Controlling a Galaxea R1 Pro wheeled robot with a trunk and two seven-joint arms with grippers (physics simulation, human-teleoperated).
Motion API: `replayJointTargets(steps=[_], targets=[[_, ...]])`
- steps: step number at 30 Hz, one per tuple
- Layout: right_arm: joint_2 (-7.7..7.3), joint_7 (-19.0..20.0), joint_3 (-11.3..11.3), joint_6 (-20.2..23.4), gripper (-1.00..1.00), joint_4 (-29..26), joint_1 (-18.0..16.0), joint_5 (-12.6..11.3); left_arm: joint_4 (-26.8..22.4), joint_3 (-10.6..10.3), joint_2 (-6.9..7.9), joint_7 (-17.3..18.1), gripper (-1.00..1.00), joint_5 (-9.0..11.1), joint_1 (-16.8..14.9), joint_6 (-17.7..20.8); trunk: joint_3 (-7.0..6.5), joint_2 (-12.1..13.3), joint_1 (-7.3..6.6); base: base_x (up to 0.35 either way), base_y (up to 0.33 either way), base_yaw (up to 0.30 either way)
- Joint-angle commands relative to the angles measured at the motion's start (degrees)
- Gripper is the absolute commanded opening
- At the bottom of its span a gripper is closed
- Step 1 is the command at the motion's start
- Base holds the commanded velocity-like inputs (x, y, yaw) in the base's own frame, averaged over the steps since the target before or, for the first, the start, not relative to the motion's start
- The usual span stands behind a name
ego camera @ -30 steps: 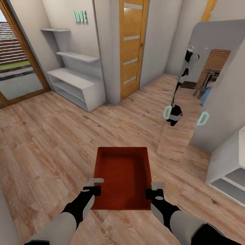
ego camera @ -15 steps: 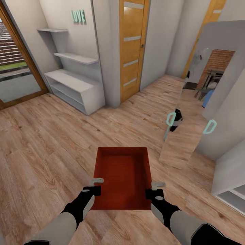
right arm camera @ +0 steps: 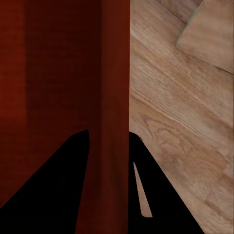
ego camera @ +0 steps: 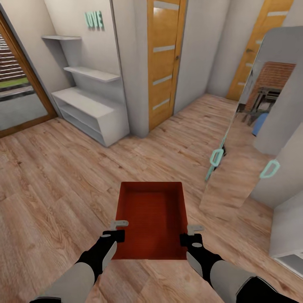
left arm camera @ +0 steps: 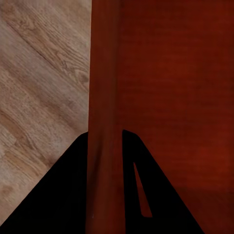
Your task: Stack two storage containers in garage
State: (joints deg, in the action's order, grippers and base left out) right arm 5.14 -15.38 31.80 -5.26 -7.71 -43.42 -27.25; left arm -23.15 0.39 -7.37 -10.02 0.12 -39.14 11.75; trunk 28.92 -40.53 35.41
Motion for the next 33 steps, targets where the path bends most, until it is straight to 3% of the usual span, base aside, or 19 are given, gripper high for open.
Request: replayJointTargets(steps=[1,33], targets=[[-0.04,0.00,1.42,-0.10,-1.00,2.53,0.01,-0.61,-3.13,0.84,0.51,-0.27,-1.00,0.09,-0.06,0.38,0.06,-0.05,0.04,0.322,0.000,0.000],[-0.04,0.00,1.42,-0.10,-1.00,2.53,0.01,-0.61,-3.05,0.84,0.51,-0.27,-1.00,0.14,-0.06,0.21,0.06,-0.05,0.04,0.322,0.000,0.000]])
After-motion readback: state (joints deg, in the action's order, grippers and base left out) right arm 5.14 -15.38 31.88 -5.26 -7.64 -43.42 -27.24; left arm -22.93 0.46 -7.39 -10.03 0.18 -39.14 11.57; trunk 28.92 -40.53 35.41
